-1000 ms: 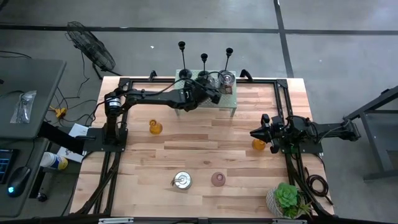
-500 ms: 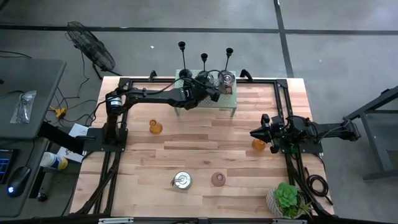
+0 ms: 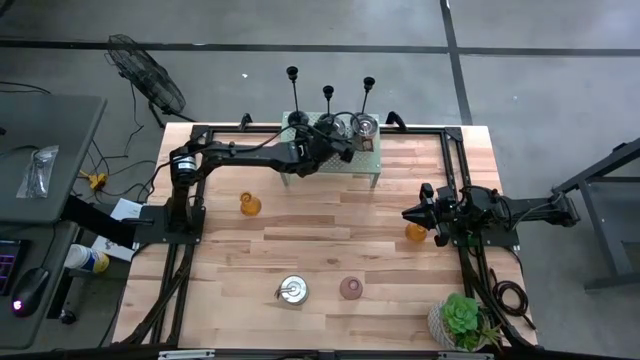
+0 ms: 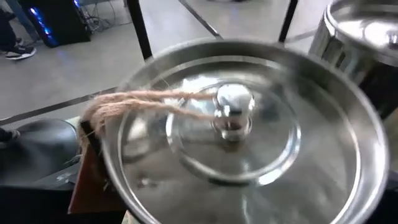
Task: Pick & Place candle stick holders
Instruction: Put the top scented candle on the shelf
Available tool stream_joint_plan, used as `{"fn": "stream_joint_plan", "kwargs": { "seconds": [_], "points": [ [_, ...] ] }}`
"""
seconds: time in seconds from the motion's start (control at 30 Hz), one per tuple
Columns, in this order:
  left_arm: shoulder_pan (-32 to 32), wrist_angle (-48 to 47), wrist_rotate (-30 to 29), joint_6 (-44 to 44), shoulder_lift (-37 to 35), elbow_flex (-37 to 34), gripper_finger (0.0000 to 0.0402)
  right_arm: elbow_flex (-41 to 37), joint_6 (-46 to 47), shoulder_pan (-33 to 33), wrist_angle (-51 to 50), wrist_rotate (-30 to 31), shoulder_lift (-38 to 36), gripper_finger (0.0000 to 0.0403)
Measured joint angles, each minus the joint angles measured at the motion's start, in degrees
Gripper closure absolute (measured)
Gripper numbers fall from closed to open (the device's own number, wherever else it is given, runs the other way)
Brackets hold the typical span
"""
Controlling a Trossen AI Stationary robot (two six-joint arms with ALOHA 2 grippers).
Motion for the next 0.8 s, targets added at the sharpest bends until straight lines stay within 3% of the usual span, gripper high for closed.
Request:
{"fn": "stream_joint_plan", "kwargs": {
  "seconds": [0.33,0.8],
  "points": [
    [-1.97,5.77,-6.2,4.76,0.0,0.0,0.0002,0.0,0.0,0.01,0.0,-0.01,0.0,0.0359],
    [-1.91,9.18,-10.12,6.53,-1.11,-0.03,0.0002,0.0,0.0,-0.01,-0.02,-0.02,0.0,0.0359]
  ]
}}
